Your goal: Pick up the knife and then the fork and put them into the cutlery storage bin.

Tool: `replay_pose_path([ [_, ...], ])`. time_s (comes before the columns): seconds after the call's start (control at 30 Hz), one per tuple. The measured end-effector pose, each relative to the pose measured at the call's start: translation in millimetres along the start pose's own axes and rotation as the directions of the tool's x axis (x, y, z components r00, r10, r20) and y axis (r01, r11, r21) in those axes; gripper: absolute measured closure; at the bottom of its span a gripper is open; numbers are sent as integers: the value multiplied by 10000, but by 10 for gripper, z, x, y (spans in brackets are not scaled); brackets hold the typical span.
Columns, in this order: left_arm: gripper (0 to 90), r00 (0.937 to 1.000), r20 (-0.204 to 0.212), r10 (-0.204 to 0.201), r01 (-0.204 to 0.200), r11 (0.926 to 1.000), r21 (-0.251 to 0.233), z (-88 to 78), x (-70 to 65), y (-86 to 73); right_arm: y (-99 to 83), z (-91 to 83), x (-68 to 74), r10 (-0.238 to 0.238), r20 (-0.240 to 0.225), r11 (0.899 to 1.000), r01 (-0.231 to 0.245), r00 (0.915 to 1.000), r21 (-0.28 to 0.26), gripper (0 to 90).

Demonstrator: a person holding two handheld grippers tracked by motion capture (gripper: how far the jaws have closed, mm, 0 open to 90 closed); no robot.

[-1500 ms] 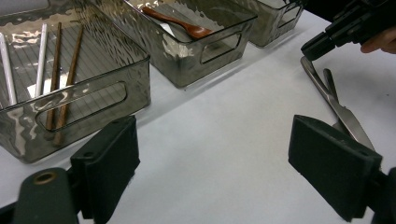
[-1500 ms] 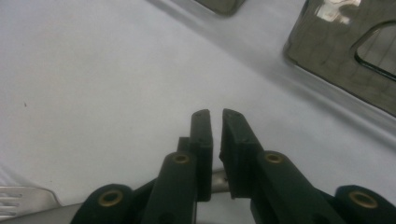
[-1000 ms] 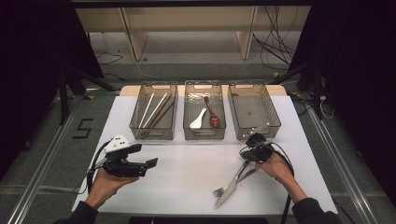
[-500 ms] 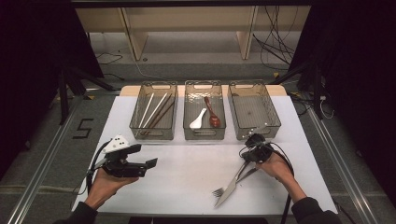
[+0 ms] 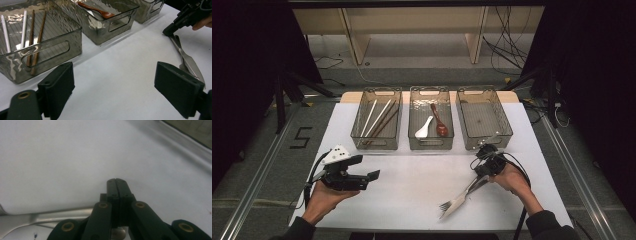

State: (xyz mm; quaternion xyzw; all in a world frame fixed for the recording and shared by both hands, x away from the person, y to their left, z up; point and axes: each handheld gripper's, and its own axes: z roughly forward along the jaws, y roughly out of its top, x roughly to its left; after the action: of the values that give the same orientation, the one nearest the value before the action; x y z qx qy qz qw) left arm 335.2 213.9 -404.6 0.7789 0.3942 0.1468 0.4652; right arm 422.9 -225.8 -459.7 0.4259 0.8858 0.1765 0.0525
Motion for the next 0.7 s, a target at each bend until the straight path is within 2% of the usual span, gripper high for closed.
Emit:
replay_pose_path([
  [0.3,155,10000,-1,70,-70,10000,30,-24,-9,-5,-118,-58,24,-9,-90,9994,13,10000,357,900],
  [0.7,155,9999,3,100,-100,9999,19,-20,-11,-2,-375,-162,56,332,-256,9981,-318,9991,518,900],
])
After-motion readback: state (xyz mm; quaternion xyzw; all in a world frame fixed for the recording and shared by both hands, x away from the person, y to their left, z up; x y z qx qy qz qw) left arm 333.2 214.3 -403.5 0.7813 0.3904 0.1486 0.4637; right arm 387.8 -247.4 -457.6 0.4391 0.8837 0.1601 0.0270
